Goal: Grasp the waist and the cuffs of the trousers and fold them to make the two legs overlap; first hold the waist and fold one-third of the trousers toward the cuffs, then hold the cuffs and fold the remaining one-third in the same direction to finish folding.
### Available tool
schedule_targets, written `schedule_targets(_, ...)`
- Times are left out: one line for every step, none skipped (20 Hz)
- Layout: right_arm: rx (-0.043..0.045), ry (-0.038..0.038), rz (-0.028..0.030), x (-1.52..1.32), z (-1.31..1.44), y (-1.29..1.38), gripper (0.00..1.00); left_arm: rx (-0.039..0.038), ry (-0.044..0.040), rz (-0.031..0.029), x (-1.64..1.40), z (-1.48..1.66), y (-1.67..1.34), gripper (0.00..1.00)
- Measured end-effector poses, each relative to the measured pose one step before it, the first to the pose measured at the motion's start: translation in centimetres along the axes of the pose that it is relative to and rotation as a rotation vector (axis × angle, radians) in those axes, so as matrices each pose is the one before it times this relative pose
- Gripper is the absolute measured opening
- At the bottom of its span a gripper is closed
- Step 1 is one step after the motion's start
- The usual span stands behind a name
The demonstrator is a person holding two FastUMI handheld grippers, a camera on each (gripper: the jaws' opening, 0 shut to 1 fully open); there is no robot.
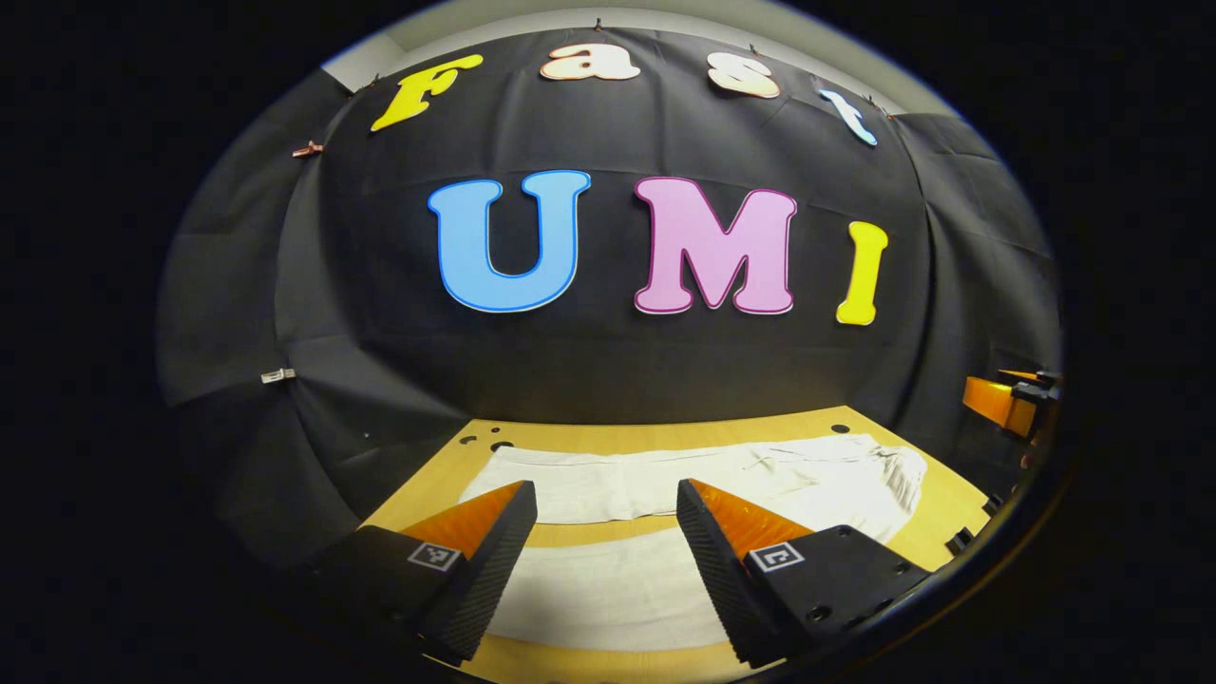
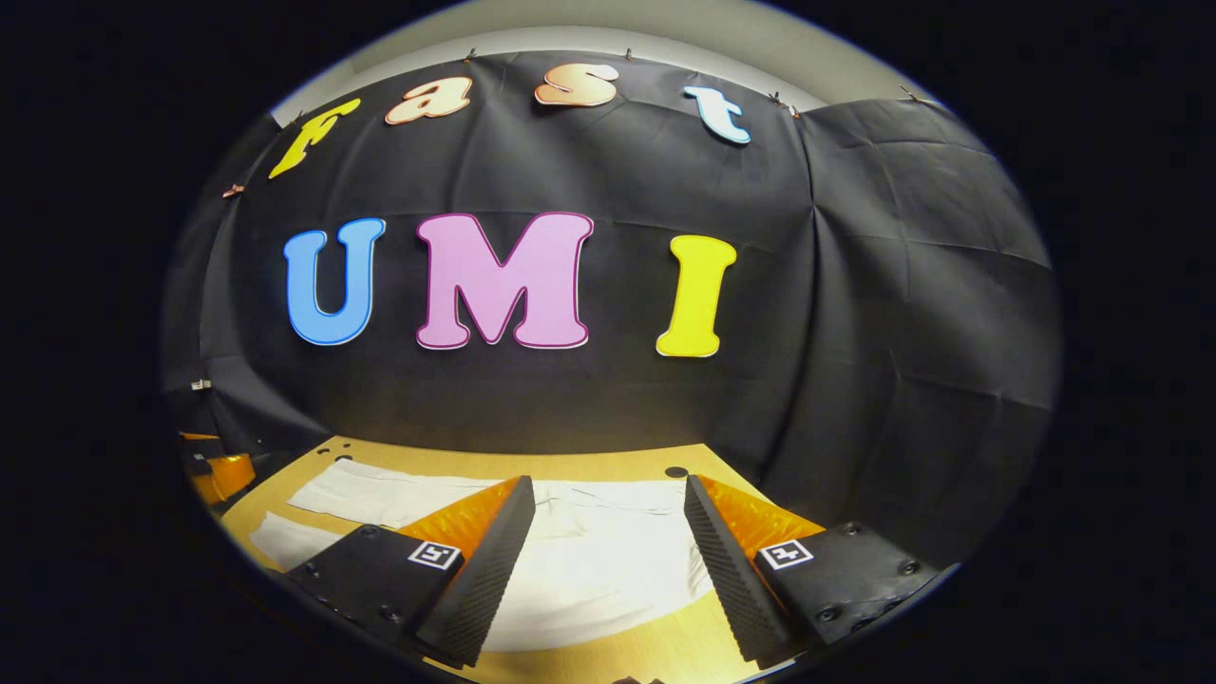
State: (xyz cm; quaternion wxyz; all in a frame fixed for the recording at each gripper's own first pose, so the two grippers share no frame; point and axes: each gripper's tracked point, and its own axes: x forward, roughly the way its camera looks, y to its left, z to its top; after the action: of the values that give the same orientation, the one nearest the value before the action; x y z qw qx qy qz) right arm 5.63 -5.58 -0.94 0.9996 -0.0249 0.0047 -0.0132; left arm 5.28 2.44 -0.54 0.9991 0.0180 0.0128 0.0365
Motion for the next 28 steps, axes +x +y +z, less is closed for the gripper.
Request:
schedule_targets(-0.03238,0.01293,0.00523,0.755,-0.461,-0.718,0.98,0.00101,0.00635,0.0139,0.174,-0.046,0.6,0.94)
schedule_targets(-0.03524,0.00309,-0.00955,0.6,-0.232,-0.844,0.98,-0.00081,0.00483,0.01205,0.192,-0.305,0.489,0.94)
schedule_targets(-0.04464,-0.00478,0.00664,0.58,-0.049,-1.116,0.98,-0.00165,0.00604,0.01435,0.069,-0.146,0.505,0.94)
schedule_targets(-0.03407,-0.00109,0.00615,0.671,-0.085,-0.567,0.98,-0.00225,0.01004,0.01571,0.188,-0.474,0.443,0.94)
schedule_targets(-0.0411,0.00969,0.00469,0.893,-0.656,-0.74,0.98,-0.00327,0.01136,0.01533,0.162,-0.308,0.354,0.94)
schedule_targets(-0.03587,0.0145,0.00978,0.942,-0.734,-0.724,0.98,-0.00489,0.01033,0.01544,0.094,-0.45,0.267,0.94)
schedule_targets(-0.02825,0.01885,0.01197,0.832,-0.991,-0.431,0.97,-0.00498,0.01136,0.01606,0.148,-0.249,0.199,0.94)
schedule_targets(-0.02352,0.01497,0.01,0.842,-0.755,-0.453,0.98,-0.00469,0.01115,0.01588,0.058,-0.437,0.108,0.94)
schedule_targets(-0.02476,0.01061,0.0091,0.86,-0.543,-0.484,0.98,-0.00311,0.00997,0.01329,0.085,-0.167,0.077,0.94)
schedule_targets(-0.03234,0.01588,0.02124,0.976,-0.91,-0.289,0.98,0.00027,0.00831,0.01329,0.023,-0.266,-0.025,0.94)
schedule_targets(-0.0346,0.01617,0.02661,0.848,-0.924,0.003,0.98,0.00371,0.00693,0.0126,-0.008,-0.133,-0.074,0.94)
schedule_targets(-0.0507,0.01663,0.03271,0.908,-1.129,-0.027,0.98,0.00528,0.00635,0.01315,0.031,-0.281,-0.022,0.94)
schedule_targets(-0.06382,0.01106,0.02807,0.779,-1.189,-0.211,0.98,0.00417,0.00768,0.013,0.005,-0.199,-0.075,0.94)
schedule_targets(-0.07115,0.00927,0.03116,0.814,-1.113,-0.261,0.98,0.00045,0.01076,0.01569,0.057,-0.366,-0.046,0.94)
schedule_targets(-0.06678,0.00994,0.03737,0.999,-1.339,-0.374,0.98,-0.01225,0.01794,0.02166,0.019,-0.356,-0.06,0.94)
schedule_targets(-0.05102,0.01255,0.0344,0.94,-1.388,-0.283,0.98,-0.02368,0.01345,0.01842,-0.071,-0.41,-0.026,0.94)
schedule_targets(-0.04642,0.01385,0.02099,0.885,-1.575,-0.311,0.98,-0.02674,0.00777,0.01398,-0.043,-0.264,-0.373,0.94)
schedule_targets(-0.04111,0.0208,0.01898,0.685,-1.679,-0.352,0.98,-0.02089,0.00943,0.01045,-0.121,-0.595,-0.567,0.94)
schedule_targets(-0.03595,0.02562,0.01786,0.658,-1.51,-0.053,0.98,-0.01084,0.01544,0.00582,-0.147,-0.515,-0.607,0.94)
schedule_targets(-0.02901,0.02138,0.01654,0.828,-1.504,-0.062,0.98,-0.00112,0.00681,-0.00531,-0.154,-0.5,-0.623,0.94)
schedule_targets(-0.02819,0.02295,0.01184,0.703,-1.514,-0.113,0.98,0.01009,-0.00112,-0.00874,-0.218,-0.154,-0.649,0.94)
schedule_targets(-0.0242,0.02684,0.00817,0.538,-1.537,-0.145,0.98,0.01888,0.00883,-0.00724,0.017,-0.45,-0.493,0.94)
schedule_targets(-0.01736,0.02483,0.00743,0.556,-1.342,-0.112,0.98,0.02042,0.01054,-0.00446,0.049,-0.362,-0.369,0.94)
schedule_targets(-0.01965,0.01789,0.00953,0.568,-1.138,0.192,0.98,0.01406,-0.005,-0.00388,0.073,-0.143,-0.117,0.94)
schedule_targets(-0.03095,0.01922,0.00972,0.558,-1.098,0.172,0.98,0.0065,-0.00333,0.00143,0.077,0.061,-0.046,0.94)
schedule_targets(-0.03976,0.02085,0.00264,0.607,-1.025,0.041,0.98,-0.00099,0.00912,0.00578,0.217,-0.521,-0.029,0.94)
schedule_targets(-0.03908,0.01808,0.00149,0.479,-0.88,0.21,0.98,-0.01129,0.01676,0.00441,0.187,-0.322,0.003,0.94)
schedule_targets(-0.02989,0.01049,0.00407,0.399,-0.515,0.282,0.98,-0.01573,0.01196,-0.00012,-0.014,-0.386,-0.139,0.95)
